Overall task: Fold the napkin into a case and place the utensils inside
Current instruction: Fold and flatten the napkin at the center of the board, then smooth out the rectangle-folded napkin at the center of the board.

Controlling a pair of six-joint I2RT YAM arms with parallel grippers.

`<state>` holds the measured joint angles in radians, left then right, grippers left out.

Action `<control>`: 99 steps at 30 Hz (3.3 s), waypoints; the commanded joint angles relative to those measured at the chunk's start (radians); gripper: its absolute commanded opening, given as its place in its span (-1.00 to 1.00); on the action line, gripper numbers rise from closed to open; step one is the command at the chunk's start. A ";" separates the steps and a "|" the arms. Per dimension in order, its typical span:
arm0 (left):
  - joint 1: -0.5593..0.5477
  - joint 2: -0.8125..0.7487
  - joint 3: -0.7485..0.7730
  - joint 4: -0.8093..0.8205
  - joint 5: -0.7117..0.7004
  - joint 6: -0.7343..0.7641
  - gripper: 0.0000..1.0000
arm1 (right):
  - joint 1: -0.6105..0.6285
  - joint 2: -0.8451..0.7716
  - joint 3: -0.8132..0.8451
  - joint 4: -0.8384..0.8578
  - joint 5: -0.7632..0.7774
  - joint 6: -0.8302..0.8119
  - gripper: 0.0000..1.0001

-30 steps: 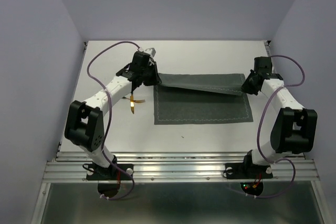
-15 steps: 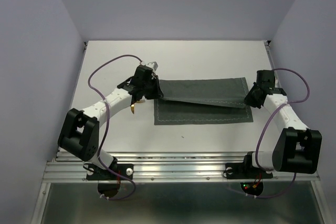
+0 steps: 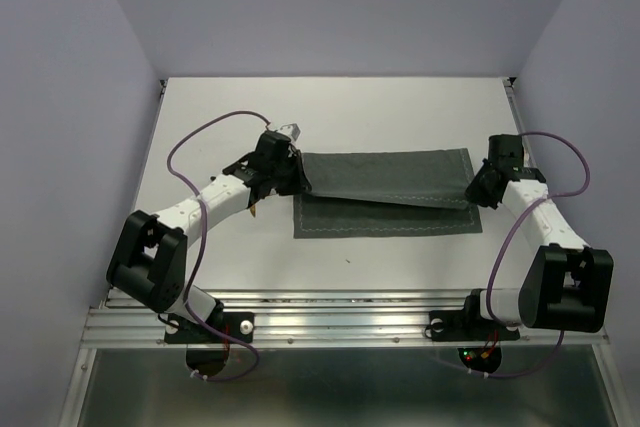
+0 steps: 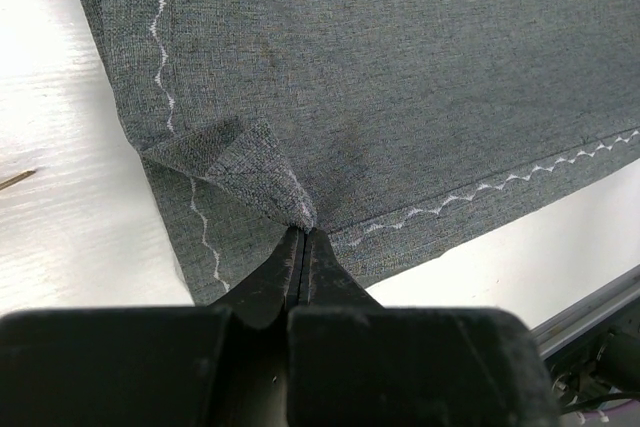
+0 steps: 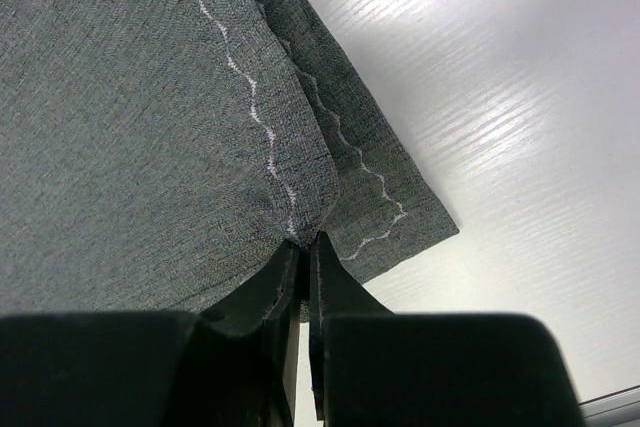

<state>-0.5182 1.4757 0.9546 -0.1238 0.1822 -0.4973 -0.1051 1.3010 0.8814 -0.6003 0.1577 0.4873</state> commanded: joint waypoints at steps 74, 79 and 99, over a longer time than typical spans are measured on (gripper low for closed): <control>-0.043 0.219 0.091 0.009 0.011 0.012 -0.45 | -0.015 0.093 0.017 0.042 -0.118 -0.006 -0.31; -0.043 0.278 0.101 -0.003 -0.026 0.014 -0.45 | -0.015 0.213 0.036 0.056 -0.121 -0.009 -0.30; 0.047 0.206 0.065 -0.145 -0.242 0.011 -0.39 | 0.119 0.160 0.007 -0.016 -0.119 0.030 -0.02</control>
<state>-0.4786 1.7313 0.9974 -0.1692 0.0143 -0.5114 0.0147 1.5524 0.8791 -0.5632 0.0013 0.5068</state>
